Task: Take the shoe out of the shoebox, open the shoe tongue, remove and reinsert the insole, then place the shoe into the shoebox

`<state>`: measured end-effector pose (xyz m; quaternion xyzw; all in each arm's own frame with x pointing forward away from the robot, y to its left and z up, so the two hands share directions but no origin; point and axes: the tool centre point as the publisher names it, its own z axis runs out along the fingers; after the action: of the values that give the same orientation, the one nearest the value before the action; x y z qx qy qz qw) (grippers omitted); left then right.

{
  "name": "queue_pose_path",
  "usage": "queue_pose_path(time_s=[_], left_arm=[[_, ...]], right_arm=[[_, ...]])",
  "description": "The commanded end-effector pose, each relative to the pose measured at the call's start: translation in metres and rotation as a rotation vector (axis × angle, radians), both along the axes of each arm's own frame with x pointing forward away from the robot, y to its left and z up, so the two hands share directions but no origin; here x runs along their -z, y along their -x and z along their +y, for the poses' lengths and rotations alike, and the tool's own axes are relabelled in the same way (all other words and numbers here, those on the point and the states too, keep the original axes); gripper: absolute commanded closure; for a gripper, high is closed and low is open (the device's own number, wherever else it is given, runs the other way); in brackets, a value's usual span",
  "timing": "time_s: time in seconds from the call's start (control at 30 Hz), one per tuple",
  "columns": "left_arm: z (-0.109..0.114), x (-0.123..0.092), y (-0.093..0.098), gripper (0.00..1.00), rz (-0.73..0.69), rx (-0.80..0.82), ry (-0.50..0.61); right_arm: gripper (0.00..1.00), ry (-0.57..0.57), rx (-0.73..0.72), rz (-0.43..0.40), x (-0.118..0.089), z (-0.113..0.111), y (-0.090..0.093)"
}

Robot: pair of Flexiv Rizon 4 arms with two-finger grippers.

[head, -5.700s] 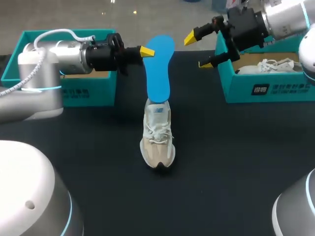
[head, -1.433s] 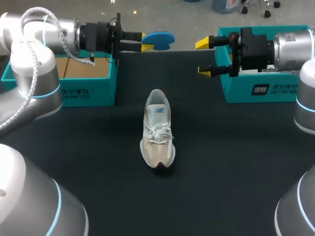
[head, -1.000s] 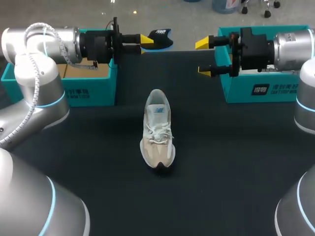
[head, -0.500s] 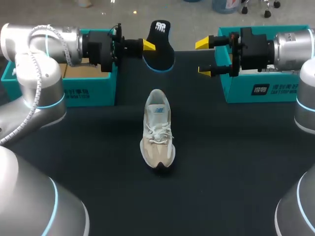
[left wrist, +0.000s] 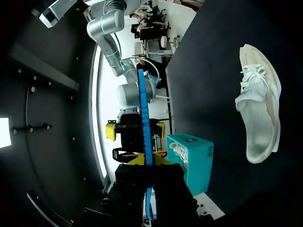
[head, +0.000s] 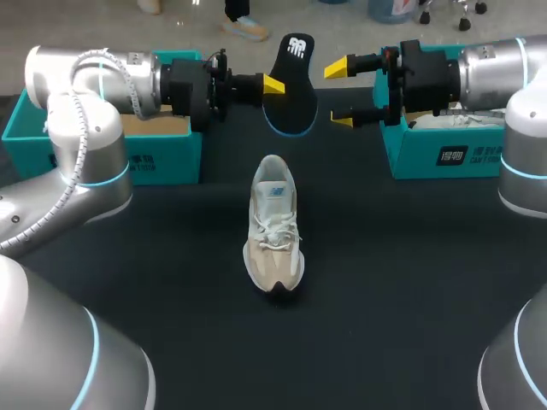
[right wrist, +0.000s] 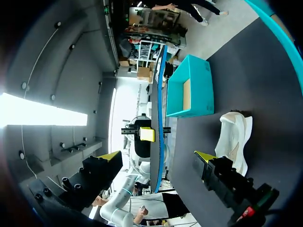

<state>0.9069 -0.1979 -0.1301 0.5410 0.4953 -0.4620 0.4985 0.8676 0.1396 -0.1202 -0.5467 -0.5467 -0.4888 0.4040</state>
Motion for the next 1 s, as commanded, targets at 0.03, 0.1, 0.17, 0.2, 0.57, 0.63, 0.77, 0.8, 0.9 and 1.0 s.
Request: queue_pose_path(time_s=[0.03,0.1,0.17,0.2,0.57,0.63,0.77,0.8,0.9,1.0], left_arm=[[-0.013,0.002,-0.003,1.00,-0.003,0.009,0.022],[-0.017,0.001,-0.002,1.00,-0.003,0.014,0.035],[-0.019,0.001,-0.001,1.00,-0.001,0.019,0.044],[-0.021,0.001,-0.001,1.00,-0.002,0.020,0.050],[-0.029,-0.003,-0.001,1.00,-0.007,0.015,0.078],[-0.030,-0.004,-0.001,1.00,-0.008,0.014,0.080],[-0.031,-0.005,-0.001,1.00,-0.008,0.010,0.093],[-0.032,-0.005,-0.001,1.00,-0.006,0.011,0.095],[-0.031,-0.005,0.000,0.51,-0.004,0.010,0.097],[-0.027,-0.005,0.000,0.00,-0.003,0.007,0.096]], right_arm=[[0.17,0.004,-0.043,0.011,0.001,0.014,-0.016],[0.31,0.002,-0.053,0.016,0.002,0.016,-0.016],[0.47,0.002,-0.066,0.027,0.003,0.018,-0.016],[0.53,0.002,-0.068,0.028,0.004,0.018,-0.015],[0.66,-0.001,-0.084,0.049,0.009,0.020,-0.011],[0.76,-0.004,-0.080,0.048,0.009,0.020,-0.011],[1.00,-0.015,-0.082,0.039,0.010,0.019,-0.010],[1.00,-0.018,-0.082,0.030,0.010,0.020,-0.010],[1.00,-0.038,-0.069,0.007,0.008,0.020,-0.010],[1.00,-0.042,-0.060,-0.010,0.006,0.018,-0.010]])
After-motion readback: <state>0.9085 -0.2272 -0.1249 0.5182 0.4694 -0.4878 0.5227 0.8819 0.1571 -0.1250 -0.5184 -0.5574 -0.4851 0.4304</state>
